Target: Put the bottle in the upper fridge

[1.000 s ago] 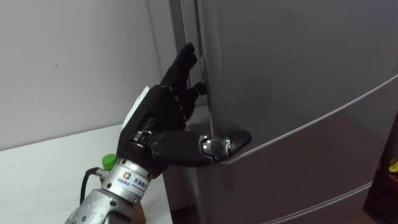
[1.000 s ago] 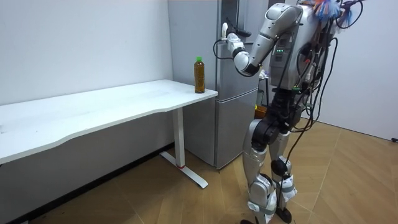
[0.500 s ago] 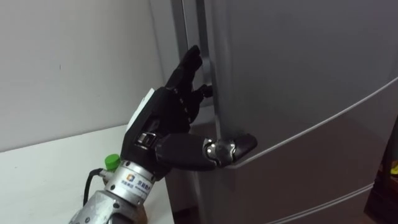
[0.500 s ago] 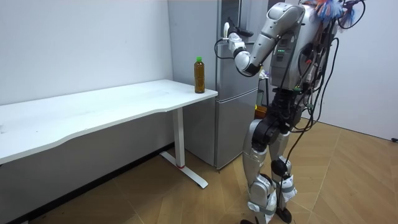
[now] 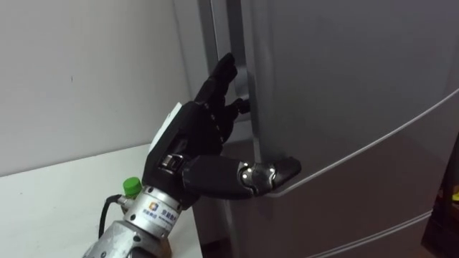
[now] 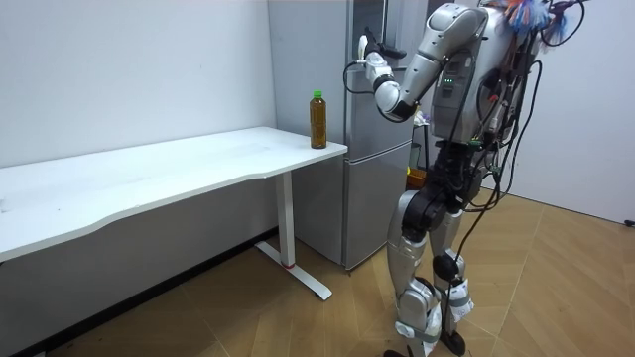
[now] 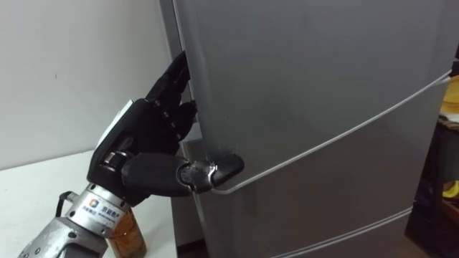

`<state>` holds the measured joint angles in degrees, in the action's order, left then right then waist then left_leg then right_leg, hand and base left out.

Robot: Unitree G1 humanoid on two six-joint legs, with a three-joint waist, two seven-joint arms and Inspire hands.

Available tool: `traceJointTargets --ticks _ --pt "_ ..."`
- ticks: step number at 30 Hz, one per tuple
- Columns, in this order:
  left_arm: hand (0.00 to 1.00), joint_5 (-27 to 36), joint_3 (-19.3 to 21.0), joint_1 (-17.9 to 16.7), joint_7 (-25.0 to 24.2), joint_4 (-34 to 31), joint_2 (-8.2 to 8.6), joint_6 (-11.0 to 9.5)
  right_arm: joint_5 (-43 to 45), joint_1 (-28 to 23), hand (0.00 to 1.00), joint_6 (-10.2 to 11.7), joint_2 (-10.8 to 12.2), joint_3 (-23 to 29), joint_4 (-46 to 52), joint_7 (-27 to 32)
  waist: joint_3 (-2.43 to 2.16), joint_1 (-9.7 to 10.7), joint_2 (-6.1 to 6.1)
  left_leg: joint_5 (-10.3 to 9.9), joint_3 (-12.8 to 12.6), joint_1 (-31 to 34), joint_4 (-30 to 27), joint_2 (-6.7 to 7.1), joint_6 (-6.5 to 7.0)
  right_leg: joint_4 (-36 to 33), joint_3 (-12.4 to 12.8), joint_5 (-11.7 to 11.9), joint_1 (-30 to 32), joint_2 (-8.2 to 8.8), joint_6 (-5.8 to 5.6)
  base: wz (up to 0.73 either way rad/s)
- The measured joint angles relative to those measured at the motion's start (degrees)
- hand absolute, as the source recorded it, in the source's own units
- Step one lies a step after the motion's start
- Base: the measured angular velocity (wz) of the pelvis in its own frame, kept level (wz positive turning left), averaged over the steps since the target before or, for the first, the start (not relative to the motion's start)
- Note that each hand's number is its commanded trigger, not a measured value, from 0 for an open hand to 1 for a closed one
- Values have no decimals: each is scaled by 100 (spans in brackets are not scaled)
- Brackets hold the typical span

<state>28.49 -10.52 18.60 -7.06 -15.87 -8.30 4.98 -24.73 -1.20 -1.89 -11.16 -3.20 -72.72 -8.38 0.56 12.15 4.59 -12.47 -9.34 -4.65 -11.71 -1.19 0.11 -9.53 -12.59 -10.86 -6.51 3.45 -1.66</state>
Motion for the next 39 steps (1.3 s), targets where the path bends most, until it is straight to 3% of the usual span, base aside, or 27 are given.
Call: traceJointTargets --ticks 24,39 --pt "0 6 -150 -63 0 0 0 -259 -11 -25 0 13 -66 5 73 -108 -22 17 82 -5 -226 93 21 -15 42 -13 102 46 167 13 -32 -1" --pt "0 7 -345 -63 1 12 -9 -425 -16 -232 0 65 -224 6 422 -101 22 19 204 -54 -416 101 11 -12 168 -22 378 188 252 48 -128 -5"
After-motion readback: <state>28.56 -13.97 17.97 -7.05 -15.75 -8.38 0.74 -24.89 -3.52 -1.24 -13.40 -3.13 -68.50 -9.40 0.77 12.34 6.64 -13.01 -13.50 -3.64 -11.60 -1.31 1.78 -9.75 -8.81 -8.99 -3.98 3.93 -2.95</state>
